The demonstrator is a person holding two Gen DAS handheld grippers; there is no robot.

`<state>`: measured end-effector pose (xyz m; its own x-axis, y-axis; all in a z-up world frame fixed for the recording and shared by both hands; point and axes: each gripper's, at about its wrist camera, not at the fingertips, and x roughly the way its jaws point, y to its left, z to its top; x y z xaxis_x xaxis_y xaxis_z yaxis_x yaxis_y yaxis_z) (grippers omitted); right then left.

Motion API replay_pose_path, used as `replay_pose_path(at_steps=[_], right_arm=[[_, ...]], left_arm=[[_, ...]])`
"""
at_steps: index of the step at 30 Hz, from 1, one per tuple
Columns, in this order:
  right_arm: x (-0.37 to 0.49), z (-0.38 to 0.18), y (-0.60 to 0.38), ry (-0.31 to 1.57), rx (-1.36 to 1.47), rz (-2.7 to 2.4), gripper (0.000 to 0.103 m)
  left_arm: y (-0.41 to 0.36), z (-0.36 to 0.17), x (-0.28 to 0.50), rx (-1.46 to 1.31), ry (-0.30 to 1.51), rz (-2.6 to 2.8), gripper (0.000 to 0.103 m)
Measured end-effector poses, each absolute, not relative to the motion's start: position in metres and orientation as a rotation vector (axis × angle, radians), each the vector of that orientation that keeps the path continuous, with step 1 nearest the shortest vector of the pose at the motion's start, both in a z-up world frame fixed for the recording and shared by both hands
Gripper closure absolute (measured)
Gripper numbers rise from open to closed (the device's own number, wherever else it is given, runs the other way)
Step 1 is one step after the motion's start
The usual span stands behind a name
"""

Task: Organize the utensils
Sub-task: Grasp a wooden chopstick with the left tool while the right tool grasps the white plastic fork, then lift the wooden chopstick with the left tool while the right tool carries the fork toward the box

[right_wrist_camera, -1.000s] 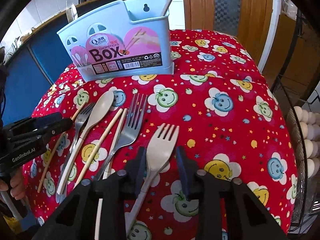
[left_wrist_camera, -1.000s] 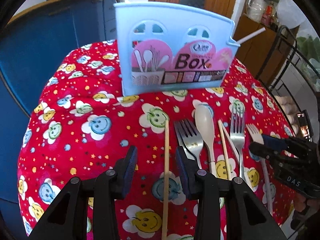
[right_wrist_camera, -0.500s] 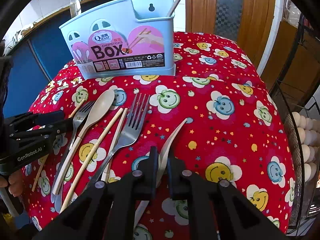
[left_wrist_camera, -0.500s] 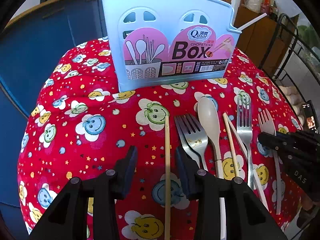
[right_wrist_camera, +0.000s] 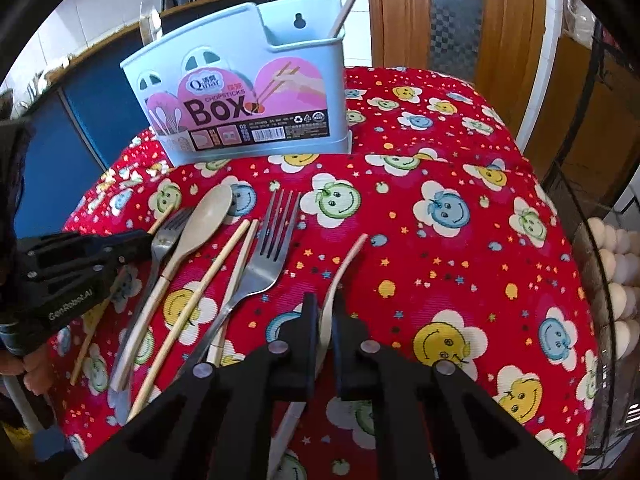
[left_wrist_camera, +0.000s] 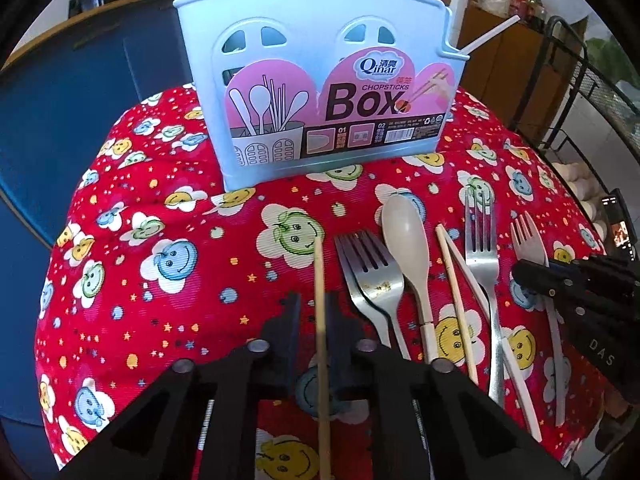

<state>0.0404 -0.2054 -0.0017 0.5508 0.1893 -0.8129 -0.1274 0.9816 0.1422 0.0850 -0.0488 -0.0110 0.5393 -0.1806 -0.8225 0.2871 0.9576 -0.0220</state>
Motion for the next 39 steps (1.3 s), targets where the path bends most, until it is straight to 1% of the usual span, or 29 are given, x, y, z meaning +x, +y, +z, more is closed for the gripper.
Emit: replay_pose_path(at_steps=[4,22,39], right_arm=[[0.039,0.0,-0.21,0.96,0.133,0.21,0.097],[0.021,0.037,-0.209,0.807,0.2,0.255,0.097],[0.016,0.097,-0.211,0.559,0.231,0.277,0.097]], left_arm=[[-0.046,-0.009,0.084,0.088,0.956,-0.275,0.099],[-0.017,0.019,0.066,-0.017,0.851,-0.254,0.099],[0.005,0.084,0.057,-0.153,0.641,-0.318,0.099]])
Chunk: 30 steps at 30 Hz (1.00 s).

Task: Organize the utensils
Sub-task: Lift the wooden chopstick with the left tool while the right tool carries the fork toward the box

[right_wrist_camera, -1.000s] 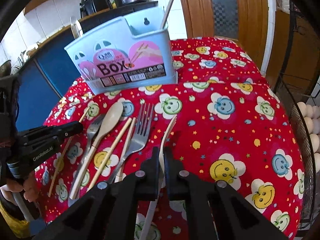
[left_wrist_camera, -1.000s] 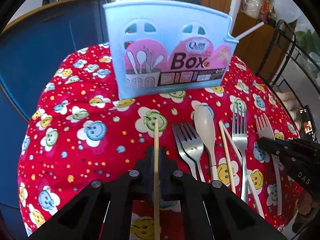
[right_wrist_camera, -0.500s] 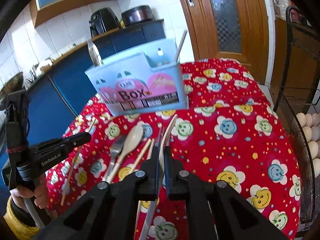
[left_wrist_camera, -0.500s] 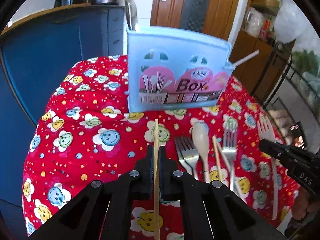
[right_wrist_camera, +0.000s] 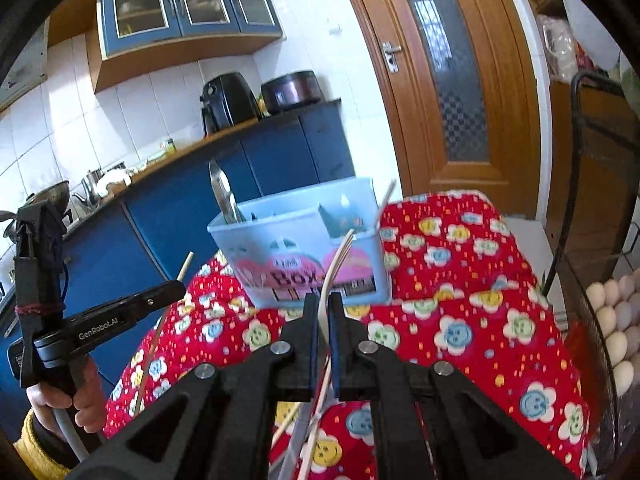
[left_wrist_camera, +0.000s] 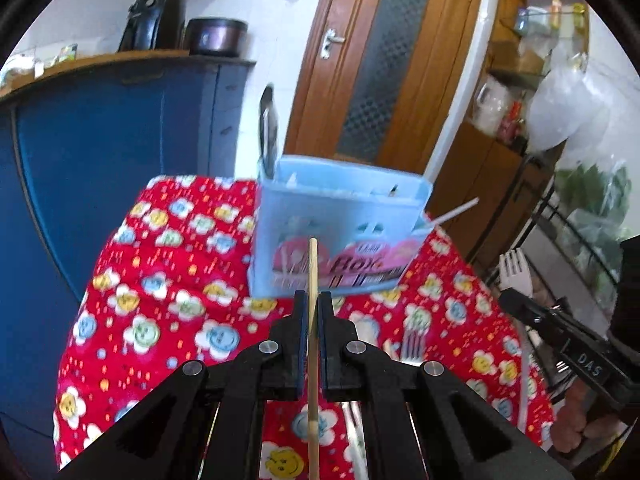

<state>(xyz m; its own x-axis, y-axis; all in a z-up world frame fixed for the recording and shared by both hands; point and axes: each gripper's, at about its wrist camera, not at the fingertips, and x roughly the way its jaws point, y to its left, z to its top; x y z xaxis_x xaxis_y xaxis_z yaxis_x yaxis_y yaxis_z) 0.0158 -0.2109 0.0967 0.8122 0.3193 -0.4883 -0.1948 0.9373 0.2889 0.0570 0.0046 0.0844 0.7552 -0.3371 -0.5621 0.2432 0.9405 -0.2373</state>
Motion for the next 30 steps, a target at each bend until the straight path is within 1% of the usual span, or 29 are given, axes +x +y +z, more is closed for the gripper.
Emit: replay_pose_path(at_steps=[7,17,30], right_arm=[[0.033,0.116,-0.207,0.496,0.224,0.275,0.097],[0.072,0.144,-0.204,0.401,0.165,0.253,0.097],[0.139,0.15,-0.21,0.345,0.156,0.211,0.097]], left_arm=[[-0.001,0.109,0.071,-0.167,0.561,-0.317,0.099],[-0.008,0.145,0.112,-0.155,0.452,-0.287,0.099],[-0.016,0.173,0.172,-0.181,0.296,-0.22,0.099]])
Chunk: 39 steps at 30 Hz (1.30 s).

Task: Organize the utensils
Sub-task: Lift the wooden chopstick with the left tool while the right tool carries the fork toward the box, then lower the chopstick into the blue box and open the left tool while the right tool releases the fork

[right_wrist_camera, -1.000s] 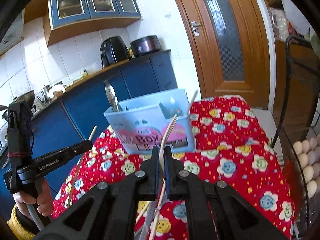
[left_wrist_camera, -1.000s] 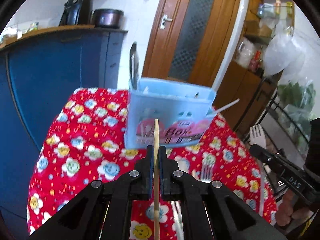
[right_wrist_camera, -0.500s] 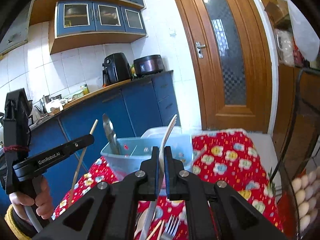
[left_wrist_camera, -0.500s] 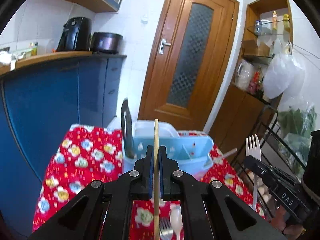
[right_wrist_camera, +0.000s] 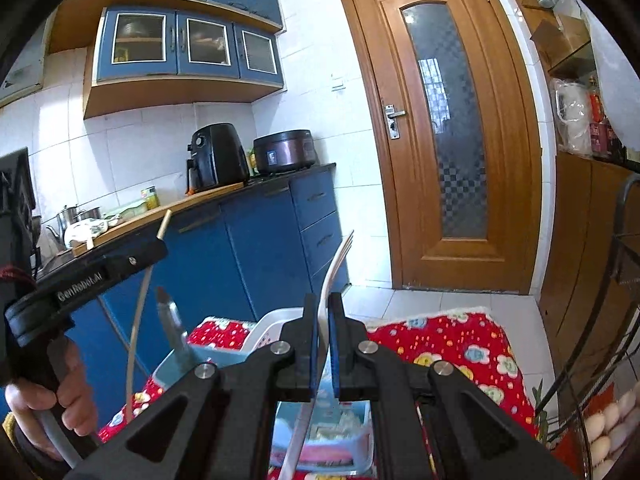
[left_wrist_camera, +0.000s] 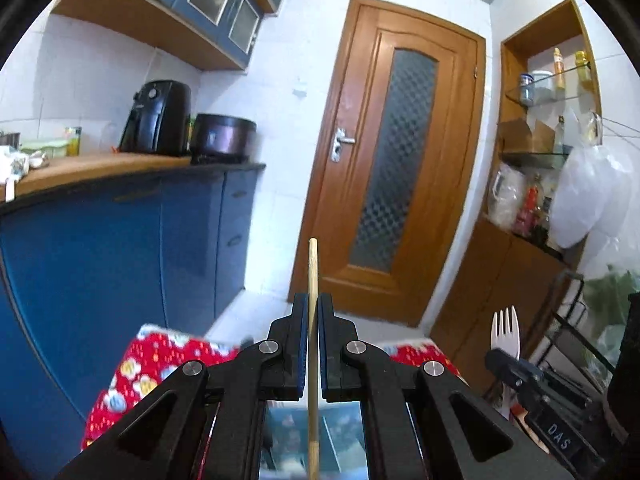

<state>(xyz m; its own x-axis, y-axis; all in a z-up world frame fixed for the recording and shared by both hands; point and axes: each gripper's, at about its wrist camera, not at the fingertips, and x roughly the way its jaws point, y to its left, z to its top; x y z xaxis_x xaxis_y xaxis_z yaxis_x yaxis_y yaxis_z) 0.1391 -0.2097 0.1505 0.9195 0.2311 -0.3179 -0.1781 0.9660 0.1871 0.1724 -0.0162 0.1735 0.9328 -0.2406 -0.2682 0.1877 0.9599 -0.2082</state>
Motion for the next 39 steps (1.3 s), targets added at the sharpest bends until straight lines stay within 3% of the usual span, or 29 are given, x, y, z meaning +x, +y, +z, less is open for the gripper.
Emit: replay_pose_path(at_steps=[7,16,39], right_arm=[[0.165,0.152,-0.211,0.311,0.155,0.186,0.097],[0.187,0.14,-0.204,0.278,0.111,0.139,0.097],[0.178,0.112,-0.181,0.275,-0.005,0.109,0.097]], left_arm=[[-0.016,0.189,0.19,-0.226,0.211,-0.204,0.099],[-0.013,0.167,0.207,-0.248,0.15,-0.146,0.099],[-0.013,0.129,0.194,-0.199,0.14,-0.089,0.099]])
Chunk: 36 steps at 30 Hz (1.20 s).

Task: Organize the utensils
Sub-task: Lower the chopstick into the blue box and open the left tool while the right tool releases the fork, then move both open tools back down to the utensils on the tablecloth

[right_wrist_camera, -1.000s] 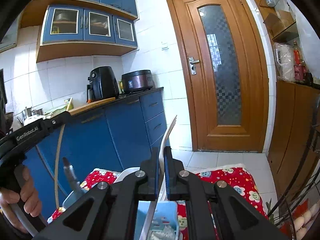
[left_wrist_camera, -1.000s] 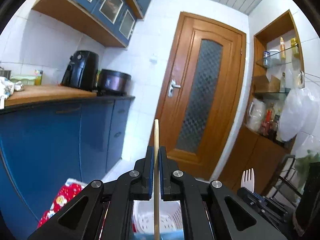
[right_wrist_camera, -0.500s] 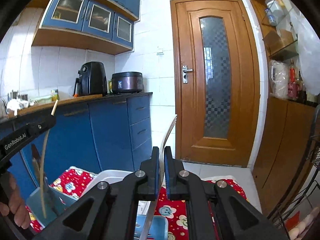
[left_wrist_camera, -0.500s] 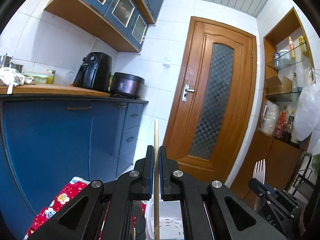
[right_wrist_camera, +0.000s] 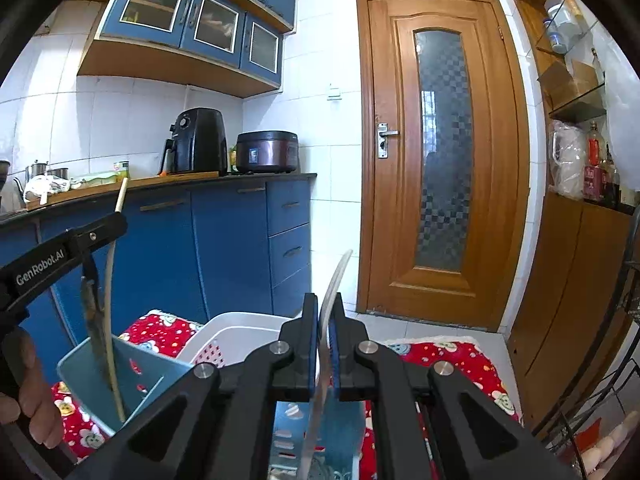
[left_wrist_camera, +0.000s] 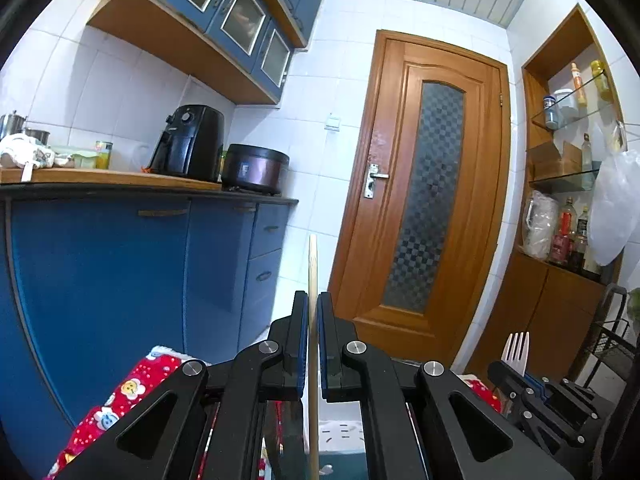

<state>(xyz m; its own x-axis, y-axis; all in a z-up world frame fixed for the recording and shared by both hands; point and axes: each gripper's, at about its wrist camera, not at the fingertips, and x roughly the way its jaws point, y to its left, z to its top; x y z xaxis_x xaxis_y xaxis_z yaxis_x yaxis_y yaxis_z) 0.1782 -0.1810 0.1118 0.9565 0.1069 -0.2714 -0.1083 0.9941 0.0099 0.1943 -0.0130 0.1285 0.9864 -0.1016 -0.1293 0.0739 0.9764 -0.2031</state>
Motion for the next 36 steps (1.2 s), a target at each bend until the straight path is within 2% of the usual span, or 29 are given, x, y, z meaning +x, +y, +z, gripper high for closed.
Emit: replay_pose_path(at_steps=[4,9,11,15,20,36], right_arm=[[0.172,0.114,-0.183,0.288,0.023,0.136,0.093],[0.162,0.117,-0.184,0.289,0.043,0.156,0.076],[0.159,0.12,-0.184,0.289,0.051,0.162,0.073],[0.15,0.127,-0.187,0.28,0.075,0.164,0.071],[0.137,0.138,-0.192,0.268,0.102,0.166,0.069],[0.076,0.142,-0.194,0.364,0.127,0.198,0.068]], left_arm=[[-0.014,0.128,0.189,-0.186,0.148,-0.099,0.099],[-0.017,0.13,0.18,-0.169,0.168,-0.128,0.099],[-0.017,0.13,0.178,-0.164,0.179,-0.14,0.096],[-0.017,0.13,0.172,-0.155,0.204,-0.153,0.089],[-0.017,0.133,0.156,-0.133,0.214,-0.158,0.073],[-0.013,0.142,0.095,-0.103,0.29,-0.216,0.067]])
